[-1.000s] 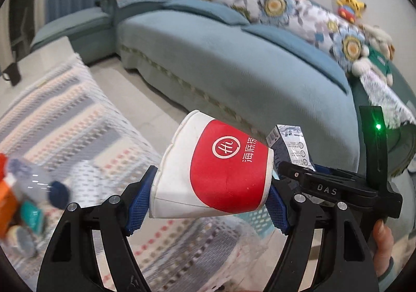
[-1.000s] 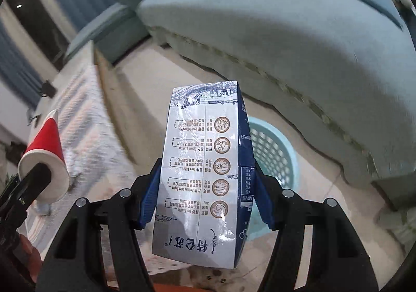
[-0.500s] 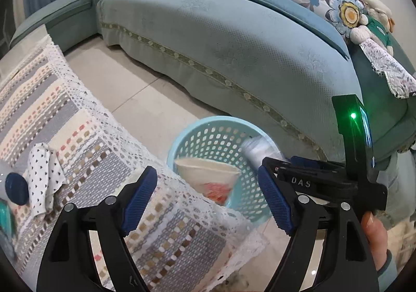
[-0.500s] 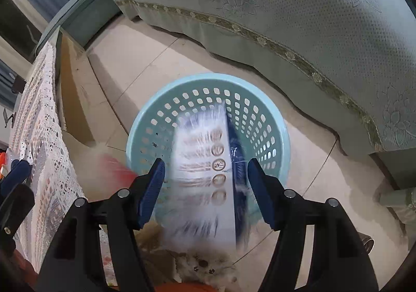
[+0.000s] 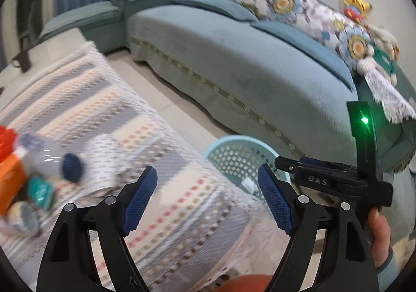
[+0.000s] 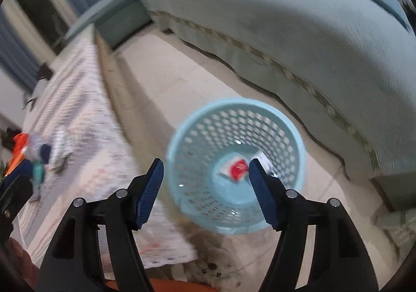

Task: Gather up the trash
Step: 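Grasp the plastic bottle with the right tool while the left tool grasps the orange paper cup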

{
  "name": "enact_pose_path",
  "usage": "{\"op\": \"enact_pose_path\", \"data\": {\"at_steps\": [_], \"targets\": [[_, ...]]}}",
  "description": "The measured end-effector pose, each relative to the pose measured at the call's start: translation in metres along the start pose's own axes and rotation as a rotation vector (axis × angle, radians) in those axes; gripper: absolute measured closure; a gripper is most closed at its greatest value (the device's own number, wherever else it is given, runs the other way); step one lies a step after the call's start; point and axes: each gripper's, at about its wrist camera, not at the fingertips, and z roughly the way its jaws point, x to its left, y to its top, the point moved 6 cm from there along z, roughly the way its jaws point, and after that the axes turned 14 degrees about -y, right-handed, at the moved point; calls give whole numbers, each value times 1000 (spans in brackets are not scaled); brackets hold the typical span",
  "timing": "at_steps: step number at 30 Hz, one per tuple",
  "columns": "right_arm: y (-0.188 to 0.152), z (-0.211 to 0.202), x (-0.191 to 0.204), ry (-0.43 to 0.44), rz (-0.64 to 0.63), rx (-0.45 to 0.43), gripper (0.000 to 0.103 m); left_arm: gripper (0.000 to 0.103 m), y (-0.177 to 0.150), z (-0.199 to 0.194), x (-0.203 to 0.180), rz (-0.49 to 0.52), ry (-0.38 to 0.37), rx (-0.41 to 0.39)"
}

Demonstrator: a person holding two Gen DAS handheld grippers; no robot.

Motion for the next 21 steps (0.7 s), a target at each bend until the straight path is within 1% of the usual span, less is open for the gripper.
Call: {"op": "enact_pose_path", "data": {"at_steps": [5, 6, 8, 9, 10, 12, 15, 17, 21], "targets": [[9, -50, 58, 79, -107, -128, 39, 25, 2, -64, 29, -57, 72, -116], [9, -62, 77, 106, -141, -158, 42, 25, 1, -82, 39, -76, 95, -145], [9, -77, 106, 147, -199, -199, 49, 25, 0, -105, 53, -98, 127, -178], [9, -81, 116, 158, -220, -209, 55, 25, -1, -120, 64, -111, 154, -195], [7, -86, 134, 176, -261, -223, 62, 25, -3, -133, 75, -124, 180, -203], [4, -90, 164, 201, -326, -228, 67, 25, -6, -151, 95, -148, 233, -205], [2, -87, 206, 255, -392, -223, 67, 25, -11, -177, 130, -189, 313, -211], [-1, -81, 228, 289, -421, -203, 67, 25, -15, -187, 151, -230, 326, -212], [-5, -62, 267, 301, -494, -174, 66, 25, -21, -198, 198, -305, 329, -212]]}}
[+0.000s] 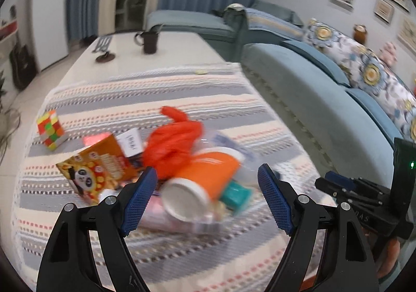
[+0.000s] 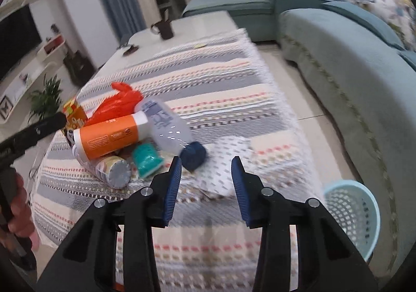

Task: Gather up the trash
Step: 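Grasp the plastic bottle with the right tool while the left tool grasps the orange paper cup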

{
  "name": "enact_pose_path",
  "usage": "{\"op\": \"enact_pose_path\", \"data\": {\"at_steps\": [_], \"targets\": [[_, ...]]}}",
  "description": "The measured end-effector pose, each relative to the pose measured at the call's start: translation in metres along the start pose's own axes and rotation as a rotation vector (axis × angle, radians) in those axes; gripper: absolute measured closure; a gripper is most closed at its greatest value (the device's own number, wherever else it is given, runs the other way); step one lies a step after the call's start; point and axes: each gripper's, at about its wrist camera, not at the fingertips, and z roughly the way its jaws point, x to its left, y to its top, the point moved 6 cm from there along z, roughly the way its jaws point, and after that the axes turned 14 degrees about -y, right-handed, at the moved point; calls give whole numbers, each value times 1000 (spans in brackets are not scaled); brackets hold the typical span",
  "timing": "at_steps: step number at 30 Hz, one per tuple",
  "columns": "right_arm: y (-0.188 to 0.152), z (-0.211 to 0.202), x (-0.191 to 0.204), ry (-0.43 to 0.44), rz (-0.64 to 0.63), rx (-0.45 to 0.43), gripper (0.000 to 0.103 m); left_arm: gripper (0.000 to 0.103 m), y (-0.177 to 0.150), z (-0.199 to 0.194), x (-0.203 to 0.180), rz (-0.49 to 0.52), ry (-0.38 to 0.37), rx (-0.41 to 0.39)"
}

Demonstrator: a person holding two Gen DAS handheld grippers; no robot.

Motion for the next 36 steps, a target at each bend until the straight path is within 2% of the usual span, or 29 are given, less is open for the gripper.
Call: {"op": "enact_pose_path", "data": {"at_steps": [6, 8, 11, 12, 14, 17, 18, 19, 26, 29, 32, 34, 36], "targets": [[6, 41, 28, 28, -78, 59, 63, 27, -1, 34, 30, -74, -61, 83], [7, 55, 33, 42, -91, 83, 59, 27, -6, 43, 33, -85, -86, 117], [8, 68, 40, 56, -107, 97, 49, 28, -15, 49, 30, -81, -119, 149], [8, 71, 41, 57, -112, 100, 48, 31, -19, 52, 28, -77, -128, 167], [8, 80, 45, 48, -130, 114, 48, 37, -26, 56, 24, -75, -139, 204], [5, 90, 49, 57, -149, 139, 49, 38, -30, 61, 20, -83, -173, 221], [3, 92, 49, 59, -153, 145, 53, 38, -31, 63, 16, -90, -184, 228], [2, 92, 49, 50, -157, 143, 63, 37, -32, 64, 14, -94, -191, 236], [-6, 68, 27, 32, -70, 113, 64, 38, -44, 68, -14, -61, -222, 255], [-10, 52, 12, -12, -44, 103, 64, 37, -56, 69, -35, -28, -257, 281], [-21, 40, -7, -73, -36, 112, 64, 34, -70, 71, -58, 25, -277, 306], [-30, 35, -16, -88, -30, 130, 64, 28, -75, 72, -64, 28, -277, 309], [-42, 29, -24, -92, -26, 139, 64, 27, -78, 76, -65, 16, -263, 311]]}}
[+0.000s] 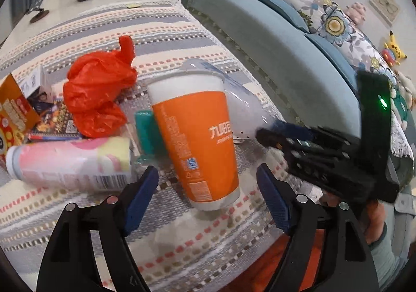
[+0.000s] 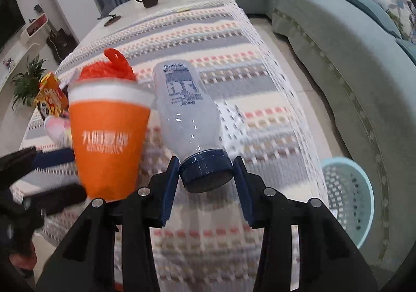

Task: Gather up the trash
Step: 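Grasp the plastic bottle with the right tool while the left tool grasps the orange paper cup, then carry bottle and orange cup over the wastebasket and open both tools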

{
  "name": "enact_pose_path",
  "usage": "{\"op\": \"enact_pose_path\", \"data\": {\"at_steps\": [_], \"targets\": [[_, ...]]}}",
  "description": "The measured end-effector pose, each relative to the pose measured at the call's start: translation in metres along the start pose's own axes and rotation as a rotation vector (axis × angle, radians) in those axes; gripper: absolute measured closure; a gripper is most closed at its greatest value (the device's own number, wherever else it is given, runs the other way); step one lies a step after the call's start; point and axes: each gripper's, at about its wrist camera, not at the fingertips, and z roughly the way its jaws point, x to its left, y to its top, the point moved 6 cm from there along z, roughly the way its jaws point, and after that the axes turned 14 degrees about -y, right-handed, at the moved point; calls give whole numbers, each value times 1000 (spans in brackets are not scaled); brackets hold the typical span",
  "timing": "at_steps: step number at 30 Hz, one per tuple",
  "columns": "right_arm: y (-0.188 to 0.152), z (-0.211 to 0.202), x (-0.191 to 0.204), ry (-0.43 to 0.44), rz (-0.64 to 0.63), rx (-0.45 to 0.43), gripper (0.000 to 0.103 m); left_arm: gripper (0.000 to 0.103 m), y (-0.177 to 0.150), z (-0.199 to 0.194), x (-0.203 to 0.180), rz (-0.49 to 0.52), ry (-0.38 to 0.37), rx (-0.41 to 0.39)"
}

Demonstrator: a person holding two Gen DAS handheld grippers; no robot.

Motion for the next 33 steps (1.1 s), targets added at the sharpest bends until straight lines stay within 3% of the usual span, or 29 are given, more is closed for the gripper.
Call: {"op": "enact_pose_path", "data": {"at_steps": [8, 10, 14, 19, 24, 27, 33], "targets": [[-32, -8, -14, -52, -28, 9, 63, 27, 11, 35, 2, -21, 131, 15], [-38, -7, -14, -35, -49, 25, 63, 32, 14, 40, 6, -31, 151, 13], [-33, -11, -16, 4, -38, 7, 38, 36, 18, 43, 9, -37, 156, -19], [-8, -5, -6, 16, -49, -17, 37, 38, 19, 30, 11, -33, 146, -72], [7, 12, 10, 45, -55, 14, 38, 38, 20, 8, 15, -46, 145, -115], [13, 19, 13, 42, -47, 18, 45, 38, 23, -1, 16, -46, 144, -140], [17, -5, -2, 37, 6, -51, 46, 38, 28, -15, 3, -33, 106, -175]]}}
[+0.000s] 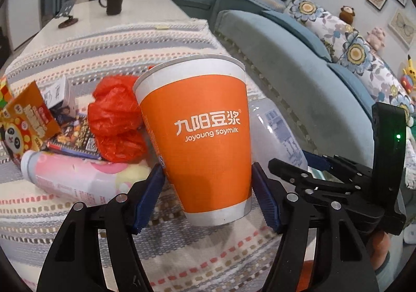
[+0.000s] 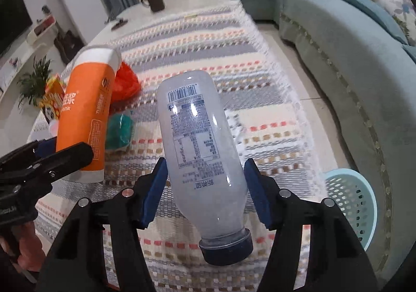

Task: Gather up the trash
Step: 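Carry bottle and orange cup over the wastebasket and open both tools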

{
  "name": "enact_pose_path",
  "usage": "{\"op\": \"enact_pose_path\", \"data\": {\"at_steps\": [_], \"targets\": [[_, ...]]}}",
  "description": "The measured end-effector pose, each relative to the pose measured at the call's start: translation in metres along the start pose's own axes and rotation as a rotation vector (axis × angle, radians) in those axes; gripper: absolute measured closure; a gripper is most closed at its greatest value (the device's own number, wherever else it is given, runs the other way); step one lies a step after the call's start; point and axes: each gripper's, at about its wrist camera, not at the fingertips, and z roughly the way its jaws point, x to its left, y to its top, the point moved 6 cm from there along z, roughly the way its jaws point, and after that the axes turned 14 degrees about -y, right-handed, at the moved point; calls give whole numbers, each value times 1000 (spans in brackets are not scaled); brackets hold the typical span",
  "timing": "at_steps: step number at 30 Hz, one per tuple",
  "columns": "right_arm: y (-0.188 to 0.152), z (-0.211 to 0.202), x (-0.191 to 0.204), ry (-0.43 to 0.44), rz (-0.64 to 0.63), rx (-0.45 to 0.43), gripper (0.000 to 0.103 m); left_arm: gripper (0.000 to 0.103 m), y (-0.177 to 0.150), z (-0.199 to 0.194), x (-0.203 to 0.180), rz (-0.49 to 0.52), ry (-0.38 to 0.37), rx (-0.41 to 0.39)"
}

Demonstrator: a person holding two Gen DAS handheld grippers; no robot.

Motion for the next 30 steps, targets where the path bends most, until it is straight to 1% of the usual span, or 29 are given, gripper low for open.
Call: {"op": "enact_pose_path", "data": {"at_steps": [3, 8, 12, 15, 18, 22, 27, 30], "targets": [[4, -22, -20, -7, 51, -43, 46, 38, 6, -9, -19, 29, -39, -26], [9, -66, -78, -73, 145, -132, 46, 37, 18, -10, -66, 104, -79, -46], [6, -91, -129, -128, 228, -172, 46, 37, 26, 2, -111, 166, -117, -45], [-2, -99, -161, -159, 282, -177, 46, 37, 27, 17, -141, 206, -137, -32], [-20, -97, -195, -206, 339, -155, 46, 37, 24, 38, -170, 250, -156, -8], [-47, -82, -228, -229, 406, -91, 46, 37, 12, 72, -200, 296, -190, 52], [-83, -53, -255, -250, 475, 10, 46, 37, -13, 119, -222, 334, -213, 148], [-97, -37, -264, -258, 500, 60, 46, 37, -29, 141, -224, 342, -223, 199]]}}
